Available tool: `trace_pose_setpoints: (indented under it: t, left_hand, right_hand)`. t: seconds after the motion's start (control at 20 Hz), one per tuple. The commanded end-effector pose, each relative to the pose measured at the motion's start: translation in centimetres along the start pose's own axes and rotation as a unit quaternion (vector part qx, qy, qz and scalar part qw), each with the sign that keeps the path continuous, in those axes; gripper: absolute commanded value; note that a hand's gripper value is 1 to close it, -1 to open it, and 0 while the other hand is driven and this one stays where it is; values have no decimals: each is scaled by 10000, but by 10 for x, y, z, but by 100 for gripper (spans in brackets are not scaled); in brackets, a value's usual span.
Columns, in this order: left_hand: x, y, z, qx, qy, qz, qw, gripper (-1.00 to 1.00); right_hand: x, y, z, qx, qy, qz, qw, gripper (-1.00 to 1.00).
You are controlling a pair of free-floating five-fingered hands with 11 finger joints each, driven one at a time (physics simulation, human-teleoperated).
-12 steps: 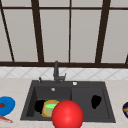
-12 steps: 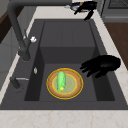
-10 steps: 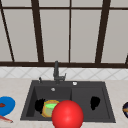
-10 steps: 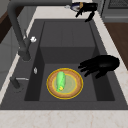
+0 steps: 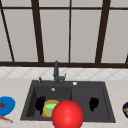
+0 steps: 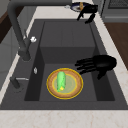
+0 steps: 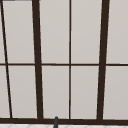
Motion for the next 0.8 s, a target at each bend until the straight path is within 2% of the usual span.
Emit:
trace_pose_setpoints:
  t: [0.0, 0.35, 0.55, 0.75]
  left_hand:
    - [0, 0, -1, 1, -32, 1, 10000, -100]
    - [0, 2, -1, -7, -6, 81, 10000, -100]
    - [0, 11, -1, -12, 4, 484, 9988, -100]
    - [-1, 18, -1, -14, 2, 575, 9983, -100]
  right_hand:
    - [0, 0, 0, 0, 0, 0, 10000, 0]
    - [0, 0, 0, -1, 1, -5, 10000, 0]
    - [0, 0, 0, -2, 2, -6, 10000, 0]
    - [0, 0, 0, -2, 2, -7, 10000, 0]
